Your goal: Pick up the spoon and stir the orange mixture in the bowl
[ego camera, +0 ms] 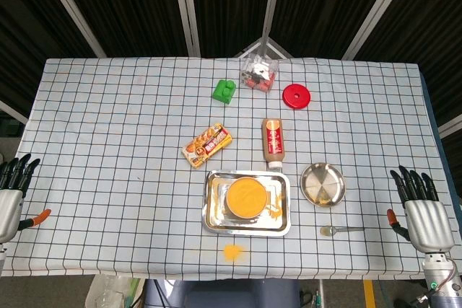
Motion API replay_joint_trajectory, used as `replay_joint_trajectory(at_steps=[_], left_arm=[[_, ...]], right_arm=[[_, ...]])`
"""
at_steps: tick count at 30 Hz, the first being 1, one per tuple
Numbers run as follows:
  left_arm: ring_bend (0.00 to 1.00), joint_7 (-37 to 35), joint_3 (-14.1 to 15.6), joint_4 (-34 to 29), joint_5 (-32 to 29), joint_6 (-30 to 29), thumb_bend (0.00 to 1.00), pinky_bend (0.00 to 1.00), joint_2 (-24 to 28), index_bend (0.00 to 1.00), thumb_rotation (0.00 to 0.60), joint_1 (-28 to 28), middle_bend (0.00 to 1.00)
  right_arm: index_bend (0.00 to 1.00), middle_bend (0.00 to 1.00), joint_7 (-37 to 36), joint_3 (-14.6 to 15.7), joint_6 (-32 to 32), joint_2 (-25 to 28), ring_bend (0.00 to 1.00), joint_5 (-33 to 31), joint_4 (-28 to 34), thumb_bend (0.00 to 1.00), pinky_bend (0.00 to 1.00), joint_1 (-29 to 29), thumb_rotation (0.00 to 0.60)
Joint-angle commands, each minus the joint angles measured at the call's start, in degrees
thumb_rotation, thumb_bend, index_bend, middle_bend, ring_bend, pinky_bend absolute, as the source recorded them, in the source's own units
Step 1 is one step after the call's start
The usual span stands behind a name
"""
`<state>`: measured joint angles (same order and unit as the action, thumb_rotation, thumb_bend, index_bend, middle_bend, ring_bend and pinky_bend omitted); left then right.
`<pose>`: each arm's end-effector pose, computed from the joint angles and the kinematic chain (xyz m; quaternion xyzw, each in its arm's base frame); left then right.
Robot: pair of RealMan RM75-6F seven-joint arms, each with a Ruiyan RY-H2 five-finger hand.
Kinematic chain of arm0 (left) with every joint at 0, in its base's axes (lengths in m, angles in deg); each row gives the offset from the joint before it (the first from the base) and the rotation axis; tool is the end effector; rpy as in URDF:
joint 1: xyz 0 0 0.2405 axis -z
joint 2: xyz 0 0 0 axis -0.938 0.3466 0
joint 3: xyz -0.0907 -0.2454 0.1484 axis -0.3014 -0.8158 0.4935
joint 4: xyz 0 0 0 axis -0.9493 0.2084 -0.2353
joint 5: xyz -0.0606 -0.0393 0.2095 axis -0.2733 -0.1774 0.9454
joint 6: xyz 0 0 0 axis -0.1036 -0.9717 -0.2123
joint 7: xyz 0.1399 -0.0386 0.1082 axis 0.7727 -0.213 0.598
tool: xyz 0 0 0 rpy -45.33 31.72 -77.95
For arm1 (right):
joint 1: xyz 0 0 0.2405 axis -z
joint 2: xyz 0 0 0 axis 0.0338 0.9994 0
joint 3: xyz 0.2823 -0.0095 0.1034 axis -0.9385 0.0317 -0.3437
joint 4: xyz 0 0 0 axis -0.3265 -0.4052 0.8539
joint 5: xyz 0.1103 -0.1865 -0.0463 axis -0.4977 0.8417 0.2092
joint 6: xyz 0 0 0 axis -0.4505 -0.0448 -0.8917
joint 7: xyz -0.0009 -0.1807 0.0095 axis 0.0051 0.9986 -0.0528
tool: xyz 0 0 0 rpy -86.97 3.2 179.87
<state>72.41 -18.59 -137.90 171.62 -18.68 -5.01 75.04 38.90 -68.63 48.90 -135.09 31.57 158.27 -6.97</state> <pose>-0.3567 0.2255 0.1633 -0.6104 -0.3496 -0.3529 0.6170 -0.3545 -0.2243 0.1557 0.6192 -0.3620 0.3433 0.6063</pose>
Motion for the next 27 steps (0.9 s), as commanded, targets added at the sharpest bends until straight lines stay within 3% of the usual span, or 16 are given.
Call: replay_joint_trajectory(at_steps=[1, 8, 17, 27], left_arm=[[0.00, 0.0, 0.0, 0.0, 0.1, 0.0, 0.00, 0.00, 0.0, 0.00, 0.600, 0.0, 0.00], [0.00, -0.2, 0.1, 0.0, 0.3, -0.3, 0.00, 0.00, 0.2, 0.00, 0.600, -0.1, 0.00], [0.00, -1.7, -0.5, -1.1, 0.6, -1.4, 0.00, 0.00, 0.7, 0.00, 0.600, -0.2, 0.00], [0.00, 0.3, 0.9, -6.9, 3.3, -3.1, 0.00, 0.00, 2.8, 0.00, 0.600, -1.3, 0.00]], right_arm=[[0.00, 0.00, 0.0, 0.1, 0.0, 0.0, 0.00, 0.1, 0.0, 0.46, 0.00, 0.0, 0.600], [0.01, 0.00, 0.5, 0.6, -0.2, -0.1, 0.00, 0.6, 0.2, 0.46, 0.00, 0.1, 0.600], [0.30, 0.00, 5.1, 2.7, -2.3, -2.2, 0.00, 2.1, 0.6, 0.46, 0.00, -0.4, 0.600], [0.38, 0.00, 11.2, 4.5, -6.0, -5.2, 0.00, 0.2, 0.4, 0.46, 0.00, -0.6, 0.600]])
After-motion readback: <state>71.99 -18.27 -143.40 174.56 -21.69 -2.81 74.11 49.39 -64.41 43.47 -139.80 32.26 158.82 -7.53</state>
